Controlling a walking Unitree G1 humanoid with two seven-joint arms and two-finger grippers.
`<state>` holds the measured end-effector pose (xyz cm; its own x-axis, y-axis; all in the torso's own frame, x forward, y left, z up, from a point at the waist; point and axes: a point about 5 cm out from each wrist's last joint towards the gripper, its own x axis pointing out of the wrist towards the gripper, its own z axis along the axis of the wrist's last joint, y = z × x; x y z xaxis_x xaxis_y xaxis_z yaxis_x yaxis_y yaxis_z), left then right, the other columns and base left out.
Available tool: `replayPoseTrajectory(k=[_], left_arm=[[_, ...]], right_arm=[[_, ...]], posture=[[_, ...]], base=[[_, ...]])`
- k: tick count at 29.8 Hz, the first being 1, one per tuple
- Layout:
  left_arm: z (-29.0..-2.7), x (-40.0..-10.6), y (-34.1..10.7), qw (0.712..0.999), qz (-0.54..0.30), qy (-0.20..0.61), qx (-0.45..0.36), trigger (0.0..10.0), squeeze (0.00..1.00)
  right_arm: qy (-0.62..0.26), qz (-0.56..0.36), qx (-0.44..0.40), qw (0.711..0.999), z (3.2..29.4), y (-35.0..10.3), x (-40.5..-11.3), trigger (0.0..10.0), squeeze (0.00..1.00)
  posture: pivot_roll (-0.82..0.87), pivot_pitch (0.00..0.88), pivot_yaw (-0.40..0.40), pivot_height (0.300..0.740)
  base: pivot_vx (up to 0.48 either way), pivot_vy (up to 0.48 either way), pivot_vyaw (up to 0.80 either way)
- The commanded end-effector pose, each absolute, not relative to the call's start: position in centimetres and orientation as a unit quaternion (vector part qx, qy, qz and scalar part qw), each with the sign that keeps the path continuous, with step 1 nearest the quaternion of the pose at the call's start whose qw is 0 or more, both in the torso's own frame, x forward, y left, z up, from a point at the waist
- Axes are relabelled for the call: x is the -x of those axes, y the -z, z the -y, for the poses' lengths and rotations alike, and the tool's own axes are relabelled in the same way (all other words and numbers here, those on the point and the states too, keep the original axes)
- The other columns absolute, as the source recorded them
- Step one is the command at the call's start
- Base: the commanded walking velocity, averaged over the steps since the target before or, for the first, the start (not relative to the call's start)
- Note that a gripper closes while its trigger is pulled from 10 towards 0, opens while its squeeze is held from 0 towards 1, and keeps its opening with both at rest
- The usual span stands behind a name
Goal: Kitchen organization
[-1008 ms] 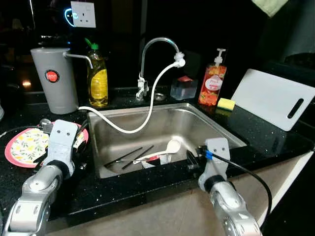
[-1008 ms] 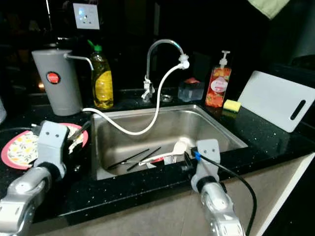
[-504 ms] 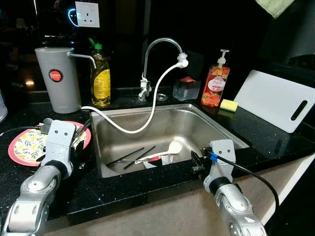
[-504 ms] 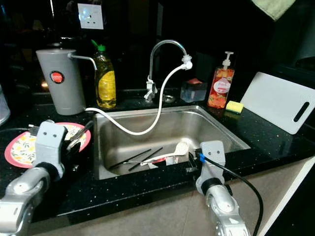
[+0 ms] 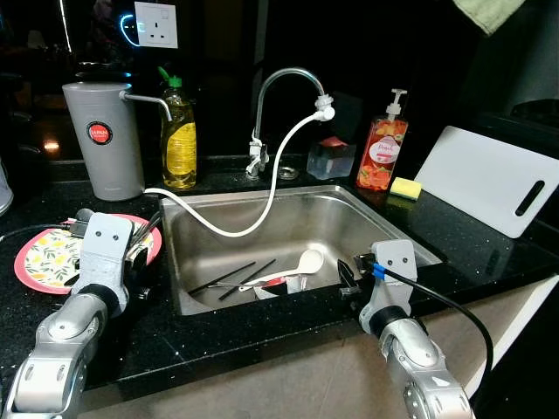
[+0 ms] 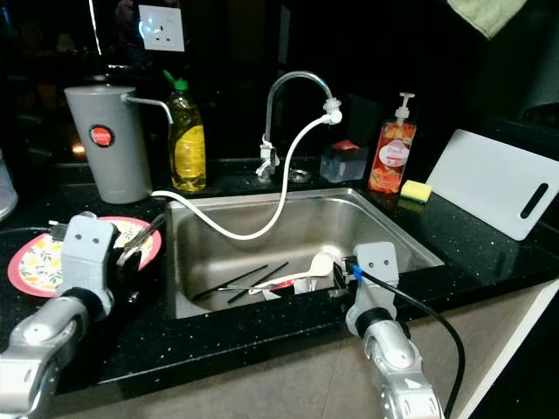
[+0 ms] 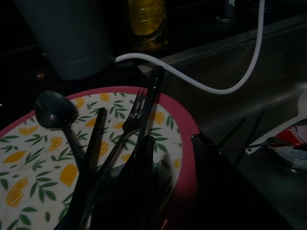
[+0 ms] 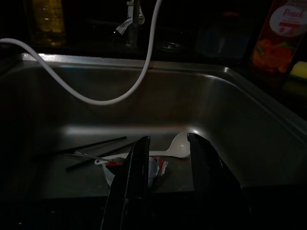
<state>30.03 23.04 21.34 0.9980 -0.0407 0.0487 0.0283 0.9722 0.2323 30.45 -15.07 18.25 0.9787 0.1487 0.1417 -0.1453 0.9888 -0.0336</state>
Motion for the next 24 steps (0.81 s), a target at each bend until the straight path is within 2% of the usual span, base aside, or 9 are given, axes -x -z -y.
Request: replayPoseTrajectory(k=[1,24], left_arm=[[-23.54,-29.96,-21.05,0.992,0.023,0.008,-0.123,10.0,0.00],[-22.77,-30.44,-21.10,0.993,0.026,0.023,-0.116,10.0,0.00]], right_arm=[[-0.072,0.064,0.010,0.995,15.20,-17.95,-30.56,10.0,0.00],[-0.058,0.064,0.012,0.996,15.88,-17.85,-30.14,10.0,0.00]], posture=[[0.01,0.000,-0.102,0.740],[-0.02,0.000,-0.082,0.740]], base=[[0.000,0.000,0.00],[0.000,0.000,0.00]])
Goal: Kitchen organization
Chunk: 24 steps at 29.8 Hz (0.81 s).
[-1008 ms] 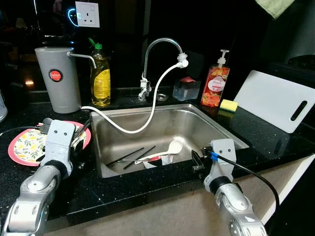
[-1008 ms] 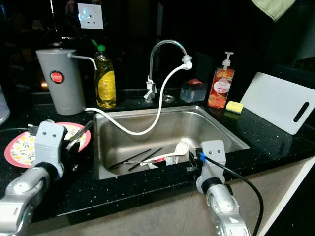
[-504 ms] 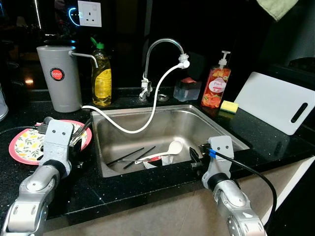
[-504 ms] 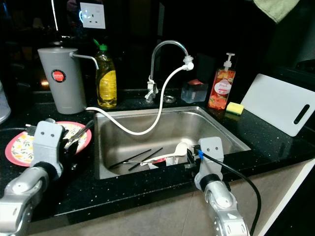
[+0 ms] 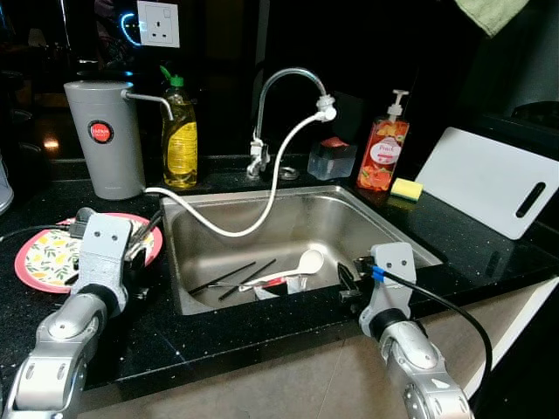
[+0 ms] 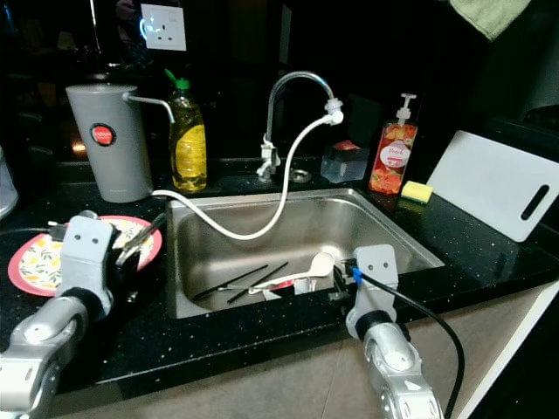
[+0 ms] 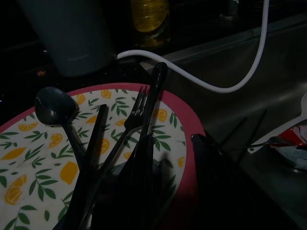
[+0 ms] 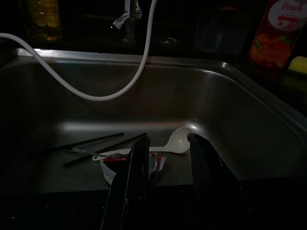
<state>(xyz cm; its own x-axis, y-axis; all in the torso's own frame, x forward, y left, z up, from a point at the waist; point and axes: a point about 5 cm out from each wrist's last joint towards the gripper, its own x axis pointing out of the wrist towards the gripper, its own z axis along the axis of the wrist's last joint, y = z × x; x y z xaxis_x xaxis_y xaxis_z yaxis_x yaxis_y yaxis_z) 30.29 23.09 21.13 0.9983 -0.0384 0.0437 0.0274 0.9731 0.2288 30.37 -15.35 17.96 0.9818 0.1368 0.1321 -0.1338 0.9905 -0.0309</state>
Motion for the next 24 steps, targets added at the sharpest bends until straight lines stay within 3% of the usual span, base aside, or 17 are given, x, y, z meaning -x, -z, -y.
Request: replayPoseTrajectory(k=[1,24], left_arm=[[-22.74,-30.46,-21.10,0.993,0.026,0.024,-0.116,10.0,0.00],[-22.54,-30.36,-21.08,0.993,0.030,0.022,-0.112,10.0,0.00]], right_arm=[[-0.057,0.064,0.012,0.996,15.88,-17.85,-30.13,10.0,0.00],[-0.067,0.065,0.017,0.995,15.76,-18.03,-30.41,10.0,0.00]], posture=[[-0.02,0.000,-0.083,0.740],[-0.01,0.000,-0.098,0.740]], base=[[0.000,0.000,0.00],[0.000,0.000,0.00]])
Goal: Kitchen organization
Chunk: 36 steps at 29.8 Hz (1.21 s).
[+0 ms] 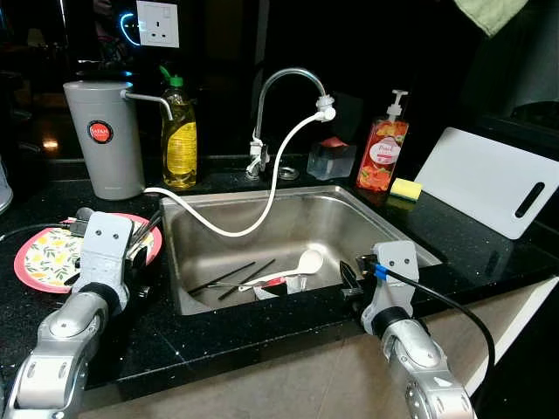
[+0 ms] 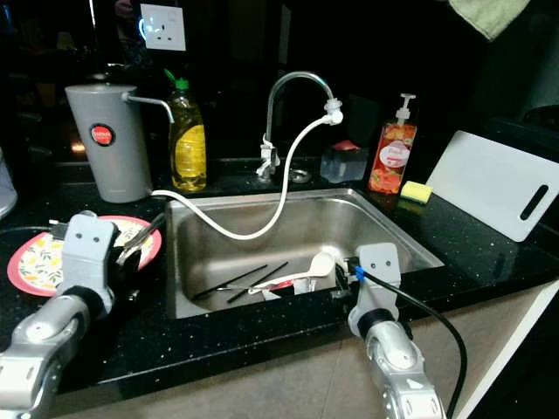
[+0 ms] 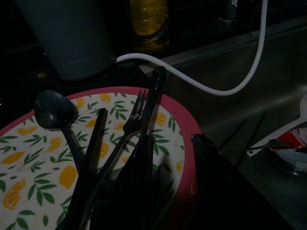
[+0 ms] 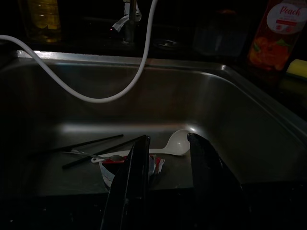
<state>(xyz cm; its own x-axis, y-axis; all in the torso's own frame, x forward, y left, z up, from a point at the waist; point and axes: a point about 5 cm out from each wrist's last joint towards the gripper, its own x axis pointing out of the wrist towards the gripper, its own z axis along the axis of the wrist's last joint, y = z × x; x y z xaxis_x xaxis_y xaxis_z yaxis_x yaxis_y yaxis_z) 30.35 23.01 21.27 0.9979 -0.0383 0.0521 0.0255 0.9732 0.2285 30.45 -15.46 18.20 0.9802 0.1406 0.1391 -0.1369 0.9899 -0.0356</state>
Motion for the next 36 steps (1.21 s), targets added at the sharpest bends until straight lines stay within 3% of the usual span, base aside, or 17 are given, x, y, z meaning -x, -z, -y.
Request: replayPoseTrajectory(k=[1,36], left_arm=[[-22.54,-30.36,-21.08,0.993,0.030,0.022,-0.112,10.0,0.00],[-22.49,-30.35,-21.19,0.993,0.032,0.021,-0.110,10.0,0.00]], right_arm=[[-0.067,0.065,0.017,0.995,15.76,-18.03,-30.41,10.0,0.00],[-0.067,0.065,0.015,0.996,15.74,-18.02,-30.38,10.0,0.00]], posture=[[-0.01,0.000,-0.098,0.740],[-0.01,0.000,-0.102,0.740]], base=[[0.000,0.000,0.00],[0.000,0.000,0.00]])
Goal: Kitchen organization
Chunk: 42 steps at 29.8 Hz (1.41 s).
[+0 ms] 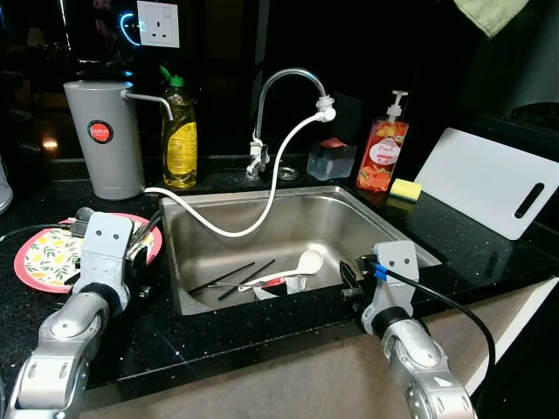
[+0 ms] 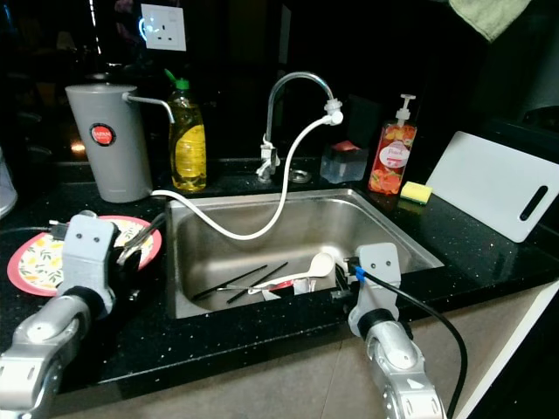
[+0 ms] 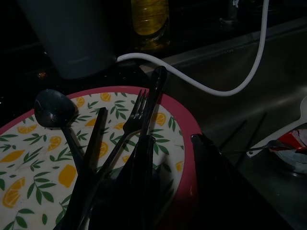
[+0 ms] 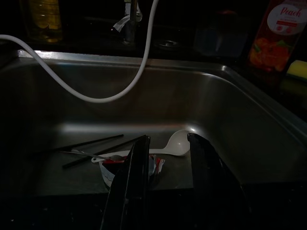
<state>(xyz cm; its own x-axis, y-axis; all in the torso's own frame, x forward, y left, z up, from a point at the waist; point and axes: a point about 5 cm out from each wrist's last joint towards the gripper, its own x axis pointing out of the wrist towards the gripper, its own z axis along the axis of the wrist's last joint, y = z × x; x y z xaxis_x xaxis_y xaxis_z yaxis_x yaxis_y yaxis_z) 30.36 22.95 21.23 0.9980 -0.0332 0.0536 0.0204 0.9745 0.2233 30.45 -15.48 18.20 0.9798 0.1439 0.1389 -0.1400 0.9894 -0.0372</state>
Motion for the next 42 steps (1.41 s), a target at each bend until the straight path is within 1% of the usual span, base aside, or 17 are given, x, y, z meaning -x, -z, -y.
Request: replayPoseTrajectory(k=[1,42], left_arm=[[-22.51,-30.34,-21.19,0.993,0.032,0.021,-0.110,10.0,0.00],[-22.55,-30.33,-21.16,0.993,0.032,0.020,-0.111,10.0,0.00]], right_arm=[[-0.067,0.064,0.015,0.996,15.75,-17.98,-30.38,10.0,0.00],[-0.068,0.065,0.013,0.996,15.69,-18.01,-30.46,10.0,0.00]], posture=[[-0.01,0.000,-0.102,0.740],[-0.01,0.000,-0.103,0.740]], base=[[0.000,0.000,0.00],[0.000,0.000,0.00]])
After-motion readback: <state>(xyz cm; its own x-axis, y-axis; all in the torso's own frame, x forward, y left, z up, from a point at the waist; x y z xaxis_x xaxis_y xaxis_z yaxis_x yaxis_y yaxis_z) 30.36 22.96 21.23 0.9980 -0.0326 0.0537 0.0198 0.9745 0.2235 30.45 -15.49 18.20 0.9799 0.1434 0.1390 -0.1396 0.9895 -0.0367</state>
